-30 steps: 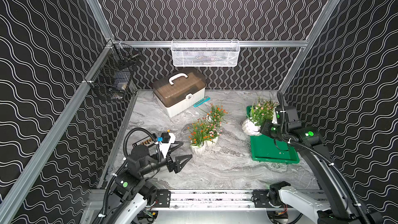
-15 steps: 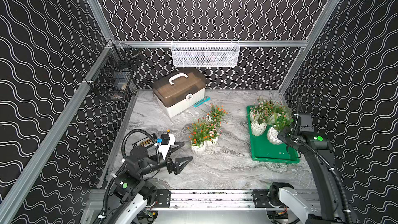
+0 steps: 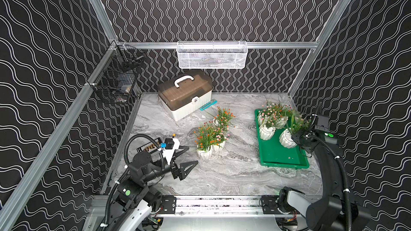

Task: Put the potted gypsophila into the storage box
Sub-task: Place the baby's breath potted plant at the storage box.

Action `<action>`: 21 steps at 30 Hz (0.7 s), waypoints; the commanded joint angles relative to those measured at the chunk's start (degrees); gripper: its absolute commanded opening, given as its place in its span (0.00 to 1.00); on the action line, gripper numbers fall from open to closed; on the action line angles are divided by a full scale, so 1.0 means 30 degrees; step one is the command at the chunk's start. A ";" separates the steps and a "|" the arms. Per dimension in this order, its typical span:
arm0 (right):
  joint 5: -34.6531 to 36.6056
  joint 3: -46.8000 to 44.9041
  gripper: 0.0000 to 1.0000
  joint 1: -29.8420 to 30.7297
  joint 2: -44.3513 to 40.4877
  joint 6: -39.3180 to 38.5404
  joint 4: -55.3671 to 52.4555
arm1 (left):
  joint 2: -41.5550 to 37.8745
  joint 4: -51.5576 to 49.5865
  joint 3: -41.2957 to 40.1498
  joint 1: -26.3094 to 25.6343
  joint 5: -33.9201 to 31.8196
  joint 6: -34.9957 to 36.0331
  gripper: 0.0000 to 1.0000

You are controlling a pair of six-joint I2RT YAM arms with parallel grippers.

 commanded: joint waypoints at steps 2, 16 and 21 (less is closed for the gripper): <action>-0.1354 0.0443 0.00 -0.0354 0.0752 0.0201 0.2088 | -0.0014 0.0030 0.0237 0.0041 -0.0285 0.0338 0.92; -0.1998 0.1127 0.00 -0.0385 0.3335 0.0260 0.3663 | -0.0108 -0.0318 0.0326 0.0017 -0.0845 0.0536 0.92; -0.2339 0.1126 0.00 -0.0400 0.4511 0.0194 0.4105 | -0.0269 -0.0355 0.0328 0.0014 -0.0909 0.0584 0.92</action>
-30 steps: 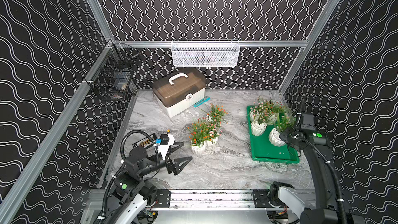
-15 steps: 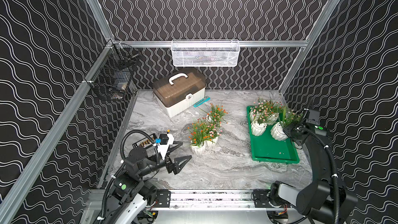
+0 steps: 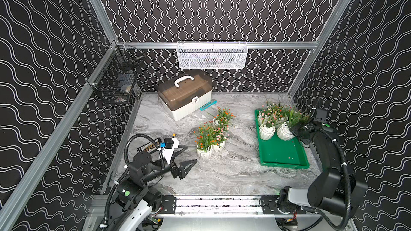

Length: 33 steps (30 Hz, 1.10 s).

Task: Put the potted gypsophila into the storage box
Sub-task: Place the baby's breath potted plant at the storage box.

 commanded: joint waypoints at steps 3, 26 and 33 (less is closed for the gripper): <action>-0.0581 0.0153 0.00 0.0031 0.0975 0.0122 0.1538 | -0.0248 0.0208 0.0138 0.0010 -0.0101 0.0542 0.92; -0.0266 0.0881 0.00 0.0359 0.3793 -0.0678 0.2292 | -0.0274 -0.0173 0.0280 0.0007 -0.0725 0.0676 0.92; -0.0312 0.0967 0.00 0.0824 0.4646 -0.0853 0.2309 | -0.0511 -0.0232 0.0255 0.0007 -0.0991 0.0707 0.92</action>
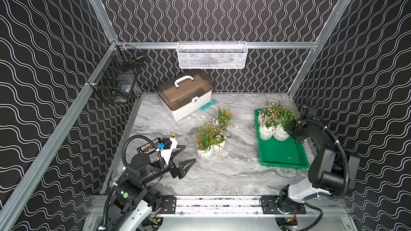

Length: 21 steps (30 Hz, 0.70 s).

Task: Put the potted gypsophila into the storage box
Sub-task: Place the baby's breath potted plant at the storage box.

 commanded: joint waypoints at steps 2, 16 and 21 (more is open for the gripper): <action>-0.0445 0.0277 0.02 0.0293 0.0404 -0.0307 0.0333 | 0.0023 0.0111 0.0153 0.0014 -0.0226 0.0651 0.92; -0.0736 0.0277 0.29 0.0380 -0.0806 -0.0103 -0.0069 | 0.0269 0.0050 0.0212 0.0012 -0.0237 0.0672 0.92; -0.0984 0.0172 0.32 0.0382 -0.2832 0.0232 -0.0790 | 0.0280 0.0008 0.0239 0.0023 -0.0193 0.0671 0.92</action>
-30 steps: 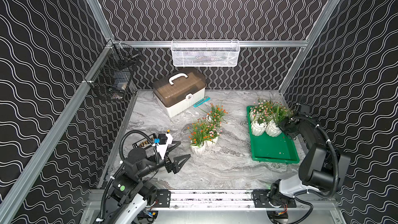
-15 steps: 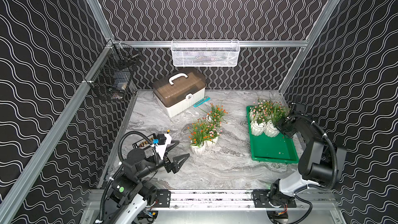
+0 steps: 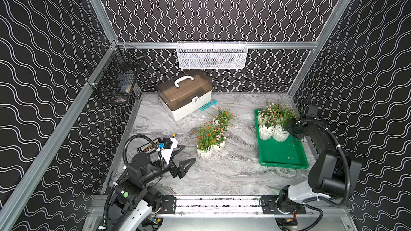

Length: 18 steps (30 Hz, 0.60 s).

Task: Put the potted gypsophila into the storage box
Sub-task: Place the baby's breath potted plant at the storage box, then pick up the baby's breath potted plant from the center of the board.

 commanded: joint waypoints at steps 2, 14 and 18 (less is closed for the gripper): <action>-0.0524 -0.0399 0.33 0.0039 -0.2123 0.0694 -0.0782 | 0.0027 0.0196 0.0176 0.0011 0.0084 0.0308 0.92; -0.4821 -0.1615 0.33 0.0380 -0.8250 0.0698 -0.2130 | 0.0509 -0.0279 0.0473 -0.0001 -0.1257 -0.0254 0.92; -0.8080 -0.1842 0.32 0.1598 -0.8790 0.0555 -0.1868 | 0.1200 -0.0688 0.0775 0.0001 -0.1569 -0.0526 0.92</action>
